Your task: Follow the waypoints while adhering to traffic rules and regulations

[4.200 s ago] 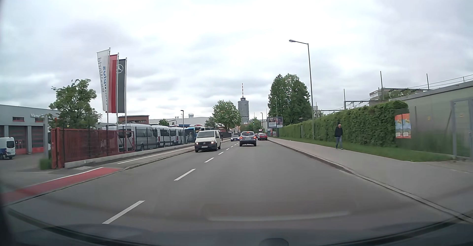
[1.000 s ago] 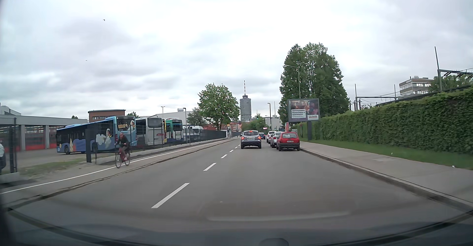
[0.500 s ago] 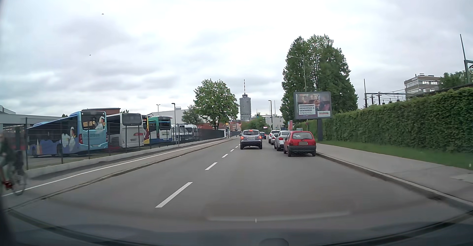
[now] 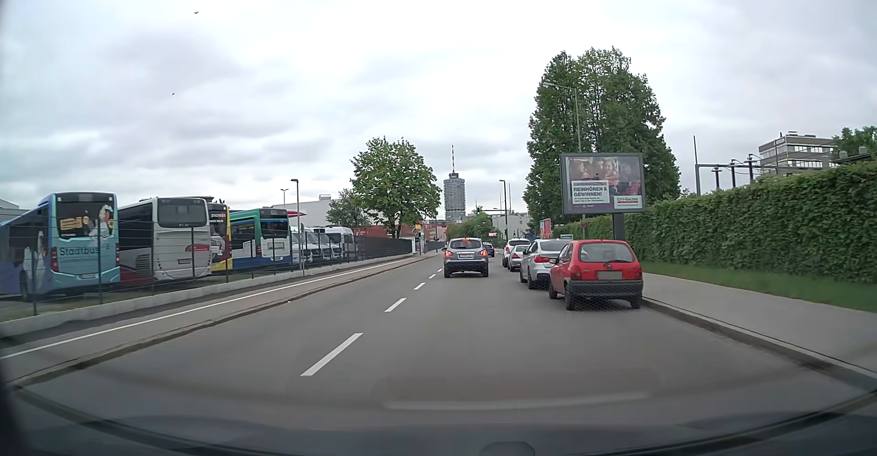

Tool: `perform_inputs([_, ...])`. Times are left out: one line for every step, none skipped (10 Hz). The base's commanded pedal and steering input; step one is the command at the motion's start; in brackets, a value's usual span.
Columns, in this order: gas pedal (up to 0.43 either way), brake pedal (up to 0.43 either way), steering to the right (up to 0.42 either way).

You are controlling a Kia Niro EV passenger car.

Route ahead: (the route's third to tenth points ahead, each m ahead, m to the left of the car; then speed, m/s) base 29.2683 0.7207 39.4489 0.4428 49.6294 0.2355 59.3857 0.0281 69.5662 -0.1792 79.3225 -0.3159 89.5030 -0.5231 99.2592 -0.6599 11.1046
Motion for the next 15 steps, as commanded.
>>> perform_inputs([0.0, 0.0, 0.0])
perform_inputs([0.0, 0.0, 0.0])
perform_inputs([0.0, 0.0, 0.0])
perform_inputs([0.0, 0.0, 0.0])
perform_inputs([0.0, 0.0, 0.0])
perform_inputs([0.0, 0.0, 0.0])
perform_inputs([0.0, 0.0, 0.0])
perform_inputs([0.0, 0.0, 0.0])
perform_inputs([0.0, 0.0, 0.0])
perform_inputs([0.0, 0.0, 0.0])
perform_inputs([0.0, 0.0, 0.0])
perform_inputs([0.0, 0.0, 0.0])
perform_inputs([0.0, 0.0, 0.0])
perform_inputs([0.0, 0.0, 0.0])
perform_inputs([0.0, 0.0, 0.0])
